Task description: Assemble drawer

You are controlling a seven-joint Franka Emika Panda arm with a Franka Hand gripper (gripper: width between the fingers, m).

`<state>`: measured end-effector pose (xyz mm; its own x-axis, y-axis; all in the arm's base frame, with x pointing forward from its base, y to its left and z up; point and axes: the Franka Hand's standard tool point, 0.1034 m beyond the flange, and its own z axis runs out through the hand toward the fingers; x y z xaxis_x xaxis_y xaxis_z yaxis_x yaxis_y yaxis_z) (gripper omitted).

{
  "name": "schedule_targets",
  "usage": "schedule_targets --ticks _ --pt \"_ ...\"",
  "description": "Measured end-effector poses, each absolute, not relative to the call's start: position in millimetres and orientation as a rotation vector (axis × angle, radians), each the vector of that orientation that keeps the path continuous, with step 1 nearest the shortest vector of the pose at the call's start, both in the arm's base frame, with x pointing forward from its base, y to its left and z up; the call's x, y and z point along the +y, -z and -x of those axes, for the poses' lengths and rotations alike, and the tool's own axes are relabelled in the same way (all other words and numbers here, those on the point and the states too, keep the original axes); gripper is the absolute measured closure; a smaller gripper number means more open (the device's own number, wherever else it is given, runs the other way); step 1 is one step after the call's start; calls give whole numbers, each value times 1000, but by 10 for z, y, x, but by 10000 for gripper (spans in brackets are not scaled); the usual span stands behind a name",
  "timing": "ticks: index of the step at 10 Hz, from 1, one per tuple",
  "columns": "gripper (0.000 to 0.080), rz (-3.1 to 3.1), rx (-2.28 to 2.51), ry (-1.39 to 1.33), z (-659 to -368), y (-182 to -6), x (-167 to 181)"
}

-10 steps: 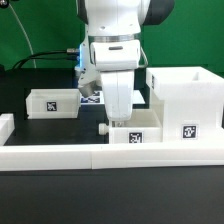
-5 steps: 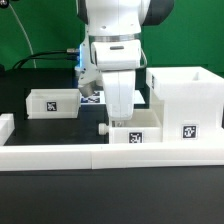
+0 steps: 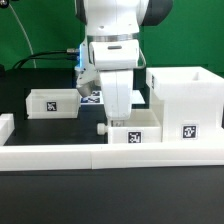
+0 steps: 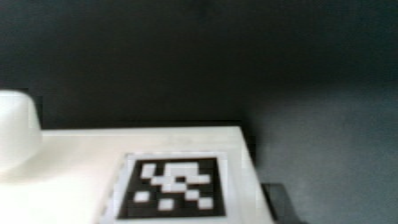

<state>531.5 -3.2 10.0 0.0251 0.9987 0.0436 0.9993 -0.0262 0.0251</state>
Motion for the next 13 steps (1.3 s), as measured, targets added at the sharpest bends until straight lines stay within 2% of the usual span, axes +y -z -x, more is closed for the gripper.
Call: schedule_targets --ticks 13 --pt "757 2246 -2161 8 -5309 -107 -32"
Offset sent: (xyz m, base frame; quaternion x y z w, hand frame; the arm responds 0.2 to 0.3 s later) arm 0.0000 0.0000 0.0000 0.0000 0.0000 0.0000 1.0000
